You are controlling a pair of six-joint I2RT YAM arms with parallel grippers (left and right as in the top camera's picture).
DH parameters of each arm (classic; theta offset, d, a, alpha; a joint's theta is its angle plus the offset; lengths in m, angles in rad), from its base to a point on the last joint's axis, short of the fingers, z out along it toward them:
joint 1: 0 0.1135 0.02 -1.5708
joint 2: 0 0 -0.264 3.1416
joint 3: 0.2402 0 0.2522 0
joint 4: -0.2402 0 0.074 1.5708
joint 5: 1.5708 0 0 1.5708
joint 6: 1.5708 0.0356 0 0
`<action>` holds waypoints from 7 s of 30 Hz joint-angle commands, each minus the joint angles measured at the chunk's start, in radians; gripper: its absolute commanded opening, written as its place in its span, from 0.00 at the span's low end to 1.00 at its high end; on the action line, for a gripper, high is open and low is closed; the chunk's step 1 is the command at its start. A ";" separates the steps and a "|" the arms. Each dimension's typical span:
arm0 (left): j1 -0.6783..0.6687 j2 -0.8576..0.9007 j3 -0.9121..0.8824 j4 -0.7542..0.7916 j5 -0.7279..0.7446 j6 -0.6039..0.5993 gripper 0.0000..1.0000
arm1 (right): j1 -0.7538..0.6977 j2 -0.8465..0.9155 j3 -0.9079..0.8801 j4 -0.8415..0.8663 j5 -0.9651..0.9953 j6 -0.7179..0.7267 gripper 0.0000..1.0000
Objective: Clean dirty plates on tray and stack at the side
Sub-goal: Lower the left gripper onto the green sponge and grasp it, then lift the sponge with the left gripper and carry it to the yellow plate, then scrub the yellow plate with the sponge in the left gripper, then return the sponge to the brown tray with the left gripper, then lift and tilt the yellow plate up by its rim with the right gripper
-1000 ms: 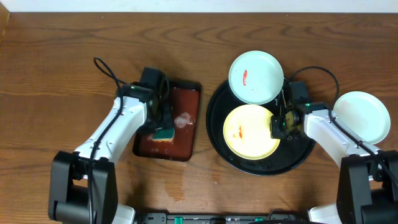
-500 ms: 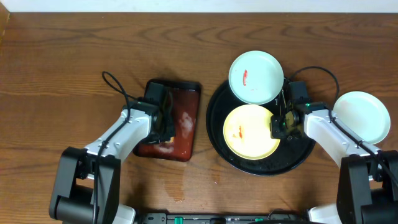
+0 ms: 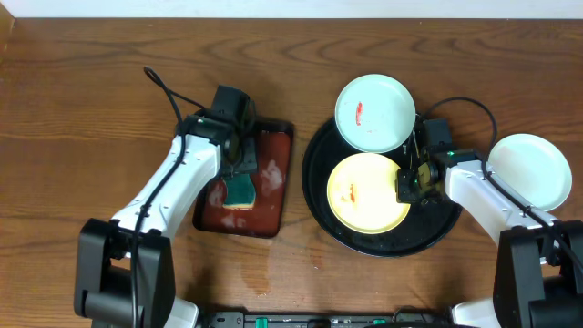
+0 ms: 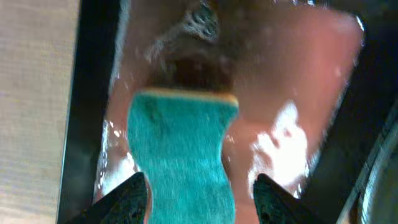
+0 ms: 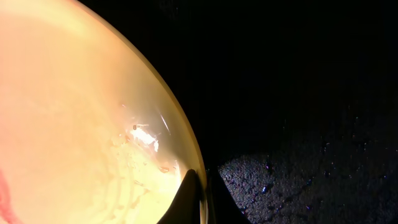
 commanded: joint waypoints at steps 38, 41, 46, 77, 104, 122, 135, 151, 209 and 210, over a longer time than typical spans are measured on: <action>-0.002 0.087 -0.152 0.051 0.066 -0.055 0.41 | -0.008 0.011 -0.015 -0.010 0.003 -0.011 0.01; -0.002 0.095 -0.163 0.067 0.071 -0.055 0.08 | -0.008 0.011 -0.015 -0.010 0.003 -0.011 0.01; -0.002 0.082 -0.114 0.013 0.071 -0.054 0.07 | -0.008 0.011 -0.015 -0.006 0.003 -0.011 0.01; -0.509 0.154 0.209 0.081 0.267 -0.385 0.07 | -0.008 0.012 -0.087 0.099 -0.047 0.015 0.01; -0.439 0.407 0.332 -0.162 -0.177 -0.372 0.07 | -0.008 0.012 -0.087 0.073 -0.045 0.015 0.01; -0.552 0.461 0.322 0.167 0.463 -0.372 0.08 | -0.008 0.012 -0.087 0.070 -0.046 0.015 0.01; -0.566 0.461 0.322 0.047 0.220 -0.309 0.08 | -0.008 0.012 -0.087 0.069 -0.046 0.015 0.01; -0.426 0.455 0.417 -0.233 -0.240 -0.323 0.08 | -0.008 0.012 -0.087 0.068 -0.045 0.014 0.01; -0.010 -0.067 0.285 -0.451 0.071 -0.039 0.64 | 0.552 -0.445 0.148 -0.156 0.771 -0.259 0.01; -0.010 -0.092 0.285 -0.451 0.071 -0.039 0.64 | 0.568 -0.445 0.148 -0.156 0.797 -0.259 0.01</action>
